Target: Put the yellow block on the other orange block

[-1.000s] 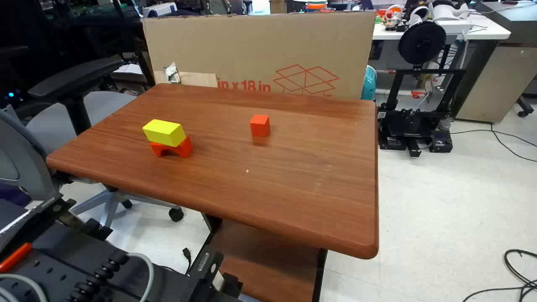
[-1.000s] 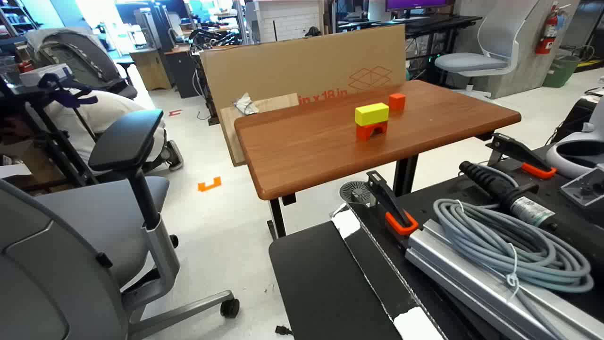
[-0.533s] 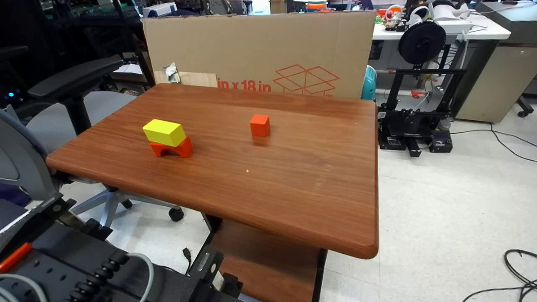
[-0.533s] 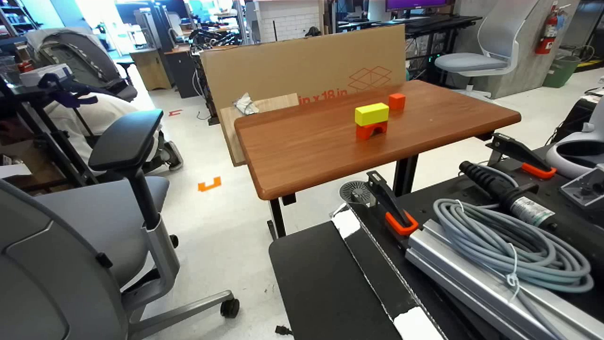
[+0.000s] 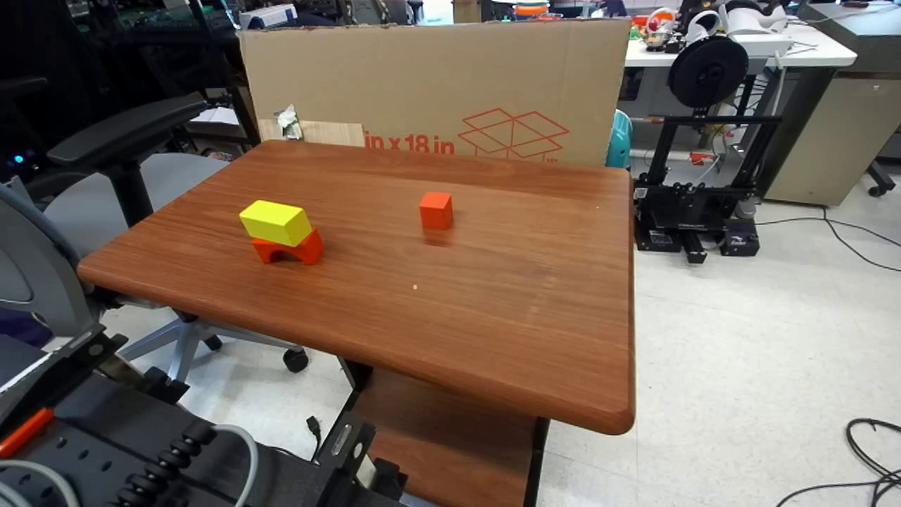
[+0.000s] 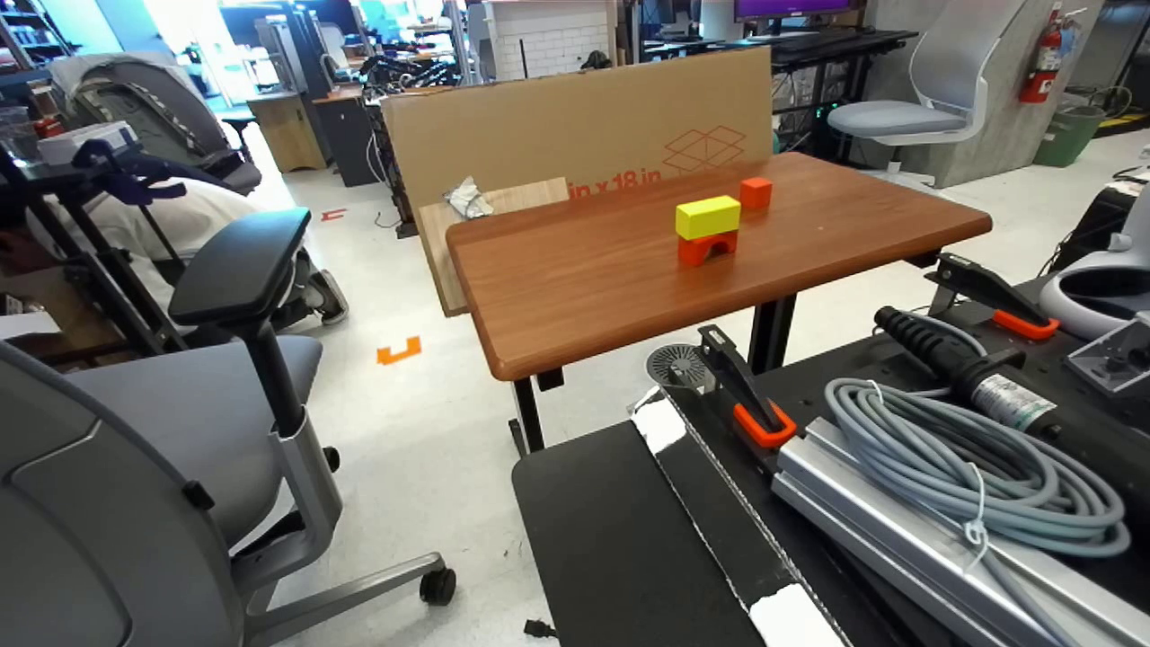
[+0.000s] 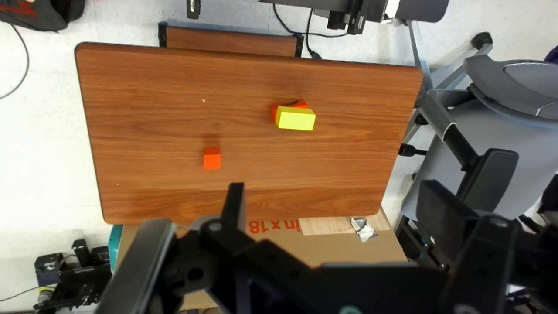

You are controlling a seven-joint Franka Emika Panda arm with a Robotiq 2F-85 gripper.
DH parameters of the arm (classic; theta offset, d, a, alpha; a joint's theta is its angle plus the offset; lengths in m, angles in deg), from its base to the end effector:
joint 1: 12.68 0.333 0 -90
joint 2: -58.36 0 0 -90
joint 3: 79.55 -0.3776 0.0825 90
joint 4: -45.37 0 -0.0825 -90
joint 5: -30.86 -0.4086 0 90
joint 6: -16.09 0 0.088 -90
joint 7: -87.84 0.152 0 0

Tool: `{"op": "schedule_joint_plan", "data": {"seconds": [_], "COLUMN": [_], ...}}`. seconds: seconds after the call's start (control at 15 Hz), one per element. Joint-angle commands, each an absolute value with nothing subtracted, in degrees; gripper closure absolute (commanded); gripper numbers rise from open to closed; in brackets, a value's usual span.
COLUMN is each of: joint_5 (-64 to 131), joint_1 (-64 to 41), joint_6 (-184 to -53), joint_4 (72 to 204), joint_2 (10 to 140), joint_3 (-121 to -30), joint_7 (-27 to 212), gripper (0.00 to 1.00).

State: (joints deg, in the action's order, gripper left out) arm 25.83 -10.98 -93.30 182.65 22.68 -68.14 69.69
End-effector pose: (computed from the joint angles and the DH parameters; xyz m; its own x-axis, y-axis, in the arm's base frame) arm 0.3683 -0.0638 0.5445 0.9747 0.1361 0.1771 0.1638 -0.9746 -0.1525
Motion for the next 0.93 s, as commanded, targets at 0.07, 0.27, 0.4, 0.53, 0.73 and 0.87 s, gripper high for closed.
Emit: {"op": "schedule_joint_plan", "data": {"seconds": [0.07, 0.27, 0.4, 0.53, 0.73, 0.87], "joint_5": [28.9, 28.0, 26.8, 27.3, 29.4, 29.6], "joint_1": [-11.3, -11.0, -10.5, -10.6, -11.0, -10.8], "joint_6": [-94.3, -97.4, -99.6, -101.6, -101.4, -101.1], "joint_4": [179.6, 178.0, 176.5, 174.7, 172.0, 170.3], "joint_2": [31.7, 39.2, 44.8, 50.6, 59.1, 63.3], "joint_3": [-73.2, -75.6, -76.3, -77.5, -79.0, -79.5], "joint_7": [73.6, 76.6, 76.7, 78.1, 82.7, 85.3], "gripper": [0.0, 0.0, 0.0, 0.0, 0.0, 0.0]}}
